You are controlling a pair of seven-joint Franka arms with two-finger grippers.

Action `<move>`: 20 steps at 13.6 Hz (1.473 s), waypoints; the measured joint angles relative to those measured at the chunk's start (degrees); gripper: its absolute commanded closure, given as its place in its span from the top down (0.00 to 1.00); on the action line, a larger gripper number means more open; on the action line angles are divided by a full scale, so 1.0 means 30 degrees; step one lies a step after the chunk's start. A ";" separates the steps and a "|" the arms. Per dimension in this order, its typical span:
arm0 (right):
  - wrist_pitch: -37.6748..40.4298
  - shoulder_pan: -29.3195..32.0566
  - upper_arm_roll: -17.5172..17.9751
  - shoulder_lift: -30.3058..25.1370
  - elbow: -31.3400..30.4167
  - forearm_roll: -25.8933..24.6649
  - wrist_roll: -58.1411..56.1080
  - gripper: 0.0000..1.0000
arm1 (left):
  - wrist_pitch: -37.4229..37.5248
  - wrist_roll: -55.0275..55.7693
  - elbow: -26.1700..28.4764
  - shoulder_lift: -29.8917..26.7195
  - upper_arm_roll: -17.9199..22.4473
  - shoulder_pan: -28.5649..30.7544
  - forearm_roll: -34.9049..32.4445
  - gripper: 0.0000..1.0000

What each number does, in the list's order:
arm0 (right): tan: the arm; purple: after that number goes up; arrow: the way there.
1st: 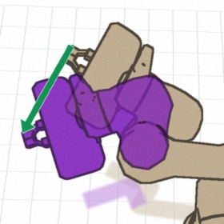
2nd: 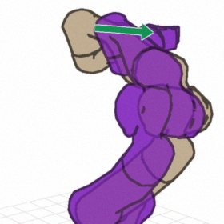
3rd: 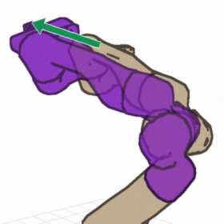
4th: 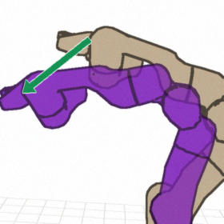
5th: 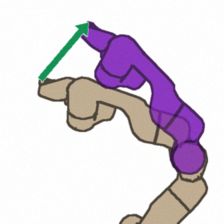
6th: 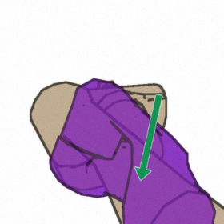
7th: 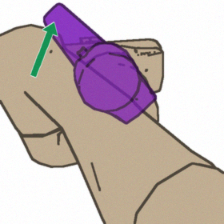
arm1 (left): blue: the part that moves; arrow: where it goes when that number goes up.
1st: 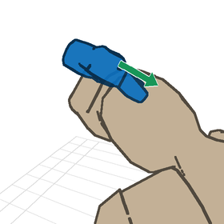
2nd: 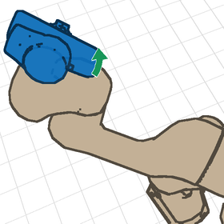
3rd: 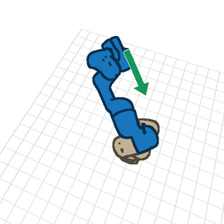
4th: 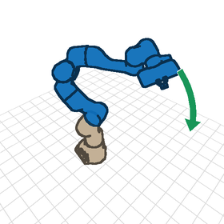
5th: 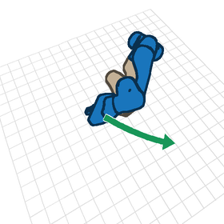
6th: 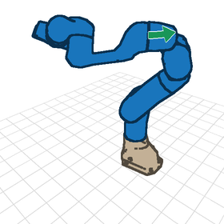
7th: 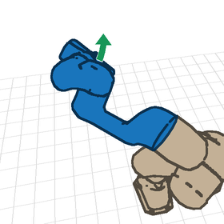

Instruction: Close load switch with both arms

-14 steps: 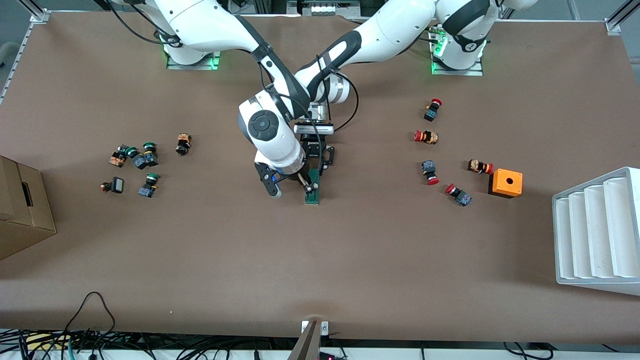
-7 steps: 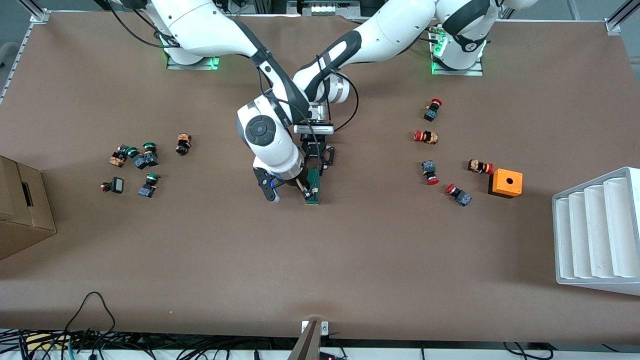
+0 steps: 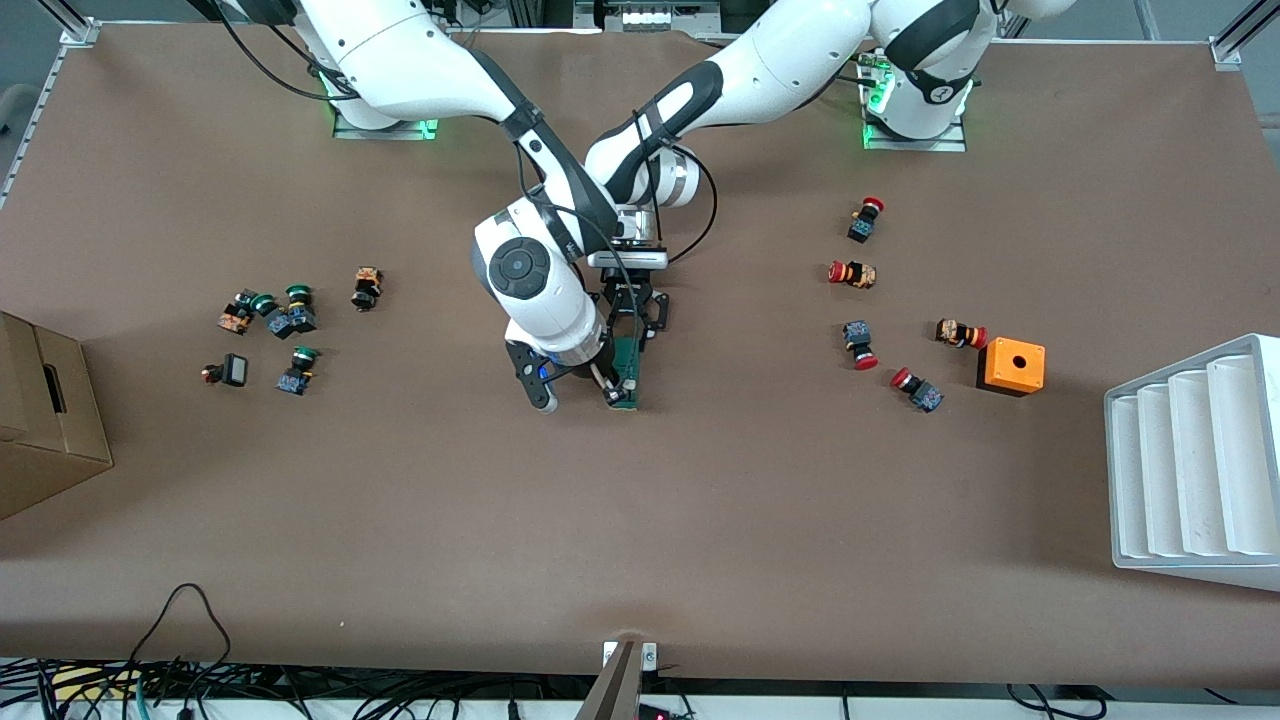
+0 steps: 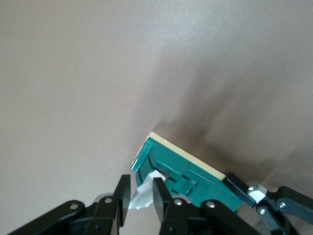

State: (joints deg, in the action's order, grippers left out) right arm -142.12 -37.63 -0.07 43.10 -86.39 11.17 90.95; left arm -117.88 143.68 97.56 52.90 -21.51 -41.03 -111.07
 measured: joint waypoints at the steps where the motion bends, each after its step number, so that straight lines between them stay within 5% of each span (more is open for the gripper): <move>1: -0.0033 0.0016 0.0000 0.0070 0.0006 0.0000 0.0000 0.28 | 0.0000 0.0005 0.0000 0.0000 0.0000 0.0000 0.0000 0.42; 20: 0.1381 0.0128 0.0059 0.0621 0.1567 -0.0004 0.0215 0.26 | 0.0009 0.0135 -0.0001 -0.0001 -0.0001 -0.0002 -0.0001 0.42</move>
State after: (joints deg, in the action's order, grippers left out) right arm -137.98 -37.24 0.11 44.97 -81.69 11.16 91.59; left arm -117.85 144.08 97.56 52.90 -21.52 -41.03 -111.07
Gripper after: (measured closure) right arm 0.731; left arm 0.485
